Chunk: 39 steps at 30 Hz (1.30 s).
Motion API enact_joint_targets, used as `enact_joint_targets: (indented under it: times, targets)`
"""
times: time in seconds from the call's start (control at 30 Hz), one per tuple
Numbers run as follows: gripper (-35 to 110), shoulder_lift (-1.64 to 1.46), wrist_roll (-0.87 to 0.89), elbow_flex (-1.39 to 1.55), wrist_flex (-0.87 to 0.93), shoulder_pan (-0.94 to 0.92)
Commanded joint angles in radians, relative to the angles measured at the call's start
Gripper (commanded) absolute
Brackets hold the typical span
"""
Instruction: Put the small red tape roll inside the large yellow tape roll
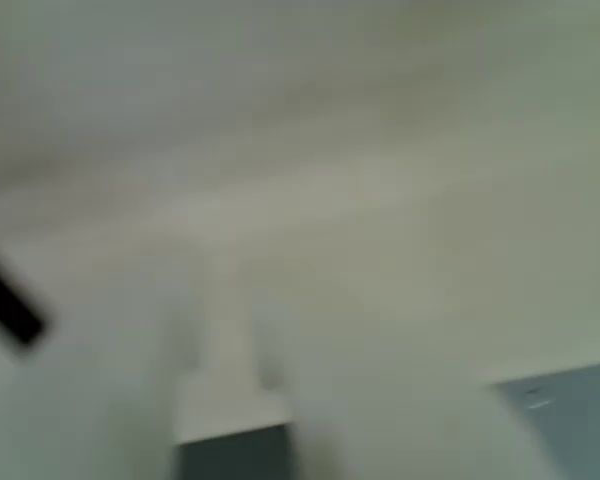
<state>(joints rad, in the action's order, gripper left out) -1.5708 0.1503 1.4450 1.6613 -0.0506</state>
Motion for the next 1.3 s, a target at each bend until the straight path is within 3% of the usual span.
enact_joint_targets:
  times: [0.0,0.4,0.5,0.63,1.27]
  targets:
    - [0,-0.267,0.012,0.209,-0.008,-0.064]
    - [0,-0.999,-0.023,0.890,-0.304,-0.015]
    - [0,-1.321,-0.023,1.124,-0.430,0.002]
    - [0,-1.763,-0.020,1.330,-0.420,-0.008]
    - [0,-1.763,-0.026,1.566,-0.437,0.060]
